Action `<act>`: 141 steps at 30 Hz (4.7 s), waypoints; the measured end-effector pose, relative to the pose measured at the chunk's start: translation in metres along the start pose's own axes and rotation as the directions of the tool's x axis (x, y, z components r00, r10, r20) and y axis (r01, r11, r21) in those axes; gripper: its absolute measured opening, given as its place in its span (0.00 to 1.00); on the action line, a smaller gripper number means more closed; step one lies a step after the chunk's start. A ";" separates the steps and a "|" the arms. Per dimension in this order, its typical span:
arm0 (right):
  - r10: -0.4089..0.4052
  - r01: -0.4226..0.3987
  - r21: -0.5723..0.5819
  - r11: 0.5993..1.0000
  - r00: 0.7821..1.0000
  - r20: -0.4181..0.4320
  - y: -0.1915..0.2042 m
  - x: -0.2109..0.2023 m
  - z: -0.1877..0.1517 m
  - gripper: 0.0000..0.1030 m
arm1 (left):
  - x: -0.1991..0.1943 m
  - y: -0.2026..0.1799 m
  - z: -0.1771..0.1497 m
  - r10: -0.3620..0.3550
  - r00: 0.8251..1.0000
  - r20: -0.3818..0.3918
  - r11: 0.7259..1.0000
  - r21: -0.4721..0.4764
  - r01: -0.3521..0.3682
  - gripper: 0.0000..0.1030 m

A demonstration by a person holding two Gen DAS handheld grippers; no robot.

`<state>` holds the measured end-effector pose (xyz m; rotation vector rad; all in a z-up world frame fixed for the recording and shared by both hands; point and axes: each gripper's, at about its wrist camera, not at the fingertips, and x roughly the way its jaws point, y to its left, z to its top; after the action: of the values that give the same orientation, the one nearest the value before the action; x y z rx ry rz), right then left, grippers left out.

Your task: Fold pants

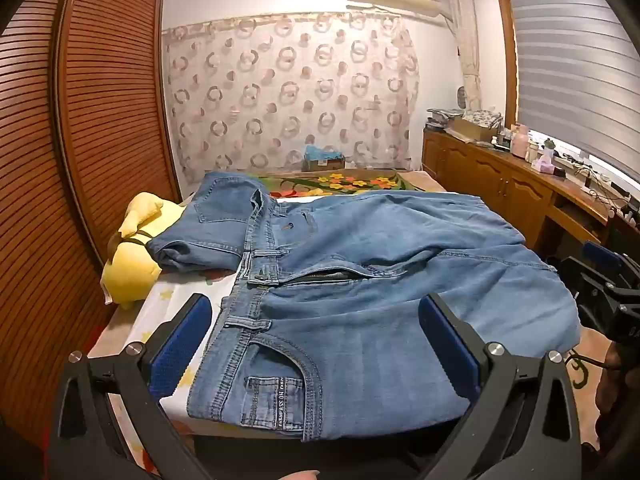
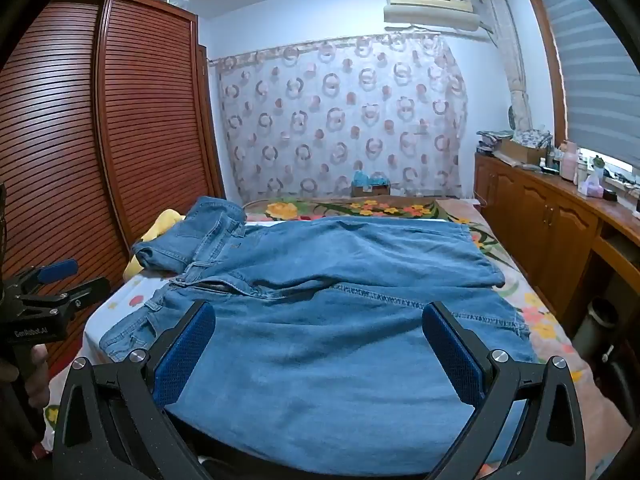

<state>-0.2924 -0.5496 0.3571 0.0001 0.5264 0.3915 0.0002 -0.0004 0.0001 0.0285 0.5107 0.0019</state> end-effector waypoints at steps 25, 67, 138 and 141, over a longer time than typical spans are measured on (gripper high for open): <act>-0.005 0.005 -0.017 1.000 1.000 0.025 0.002 -0.005 -0.001 1.00 | 0.000 0.000 0.000 -0.004 1.000 0.002 1.000 -0.005 0.004 1.00; -0.006 0.006 -0.016 1.000 1.000 0.029 0.001 -0.005 0.000 1.00 | 0.000 0.000 0.000 -0.003 1.000 0.011 1.000 -0.004 0.003 1.00; -0.170 0.176 0.008 0.984 0.958 -0.232 -0.014 0.018 0.003 0.97 | 0.078 0.117 -0.096 -0.053 0.966 -0.251 0.993 -0.116 0.024 0.62; -0.167 0.178 0.024 0.984 0.956 -0.242 -0.024 0.018 0.008 0.95 | 0.078 0.117 -0.098 -0.070 0.965 -0.251 0.992 -0.117 0.041 0.57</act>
<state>-0.2655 -0.5649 0.3528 -0.0495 0.7685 0.2084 0.0210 0.1195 -0.1207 -0.0966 0.7682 -0.0209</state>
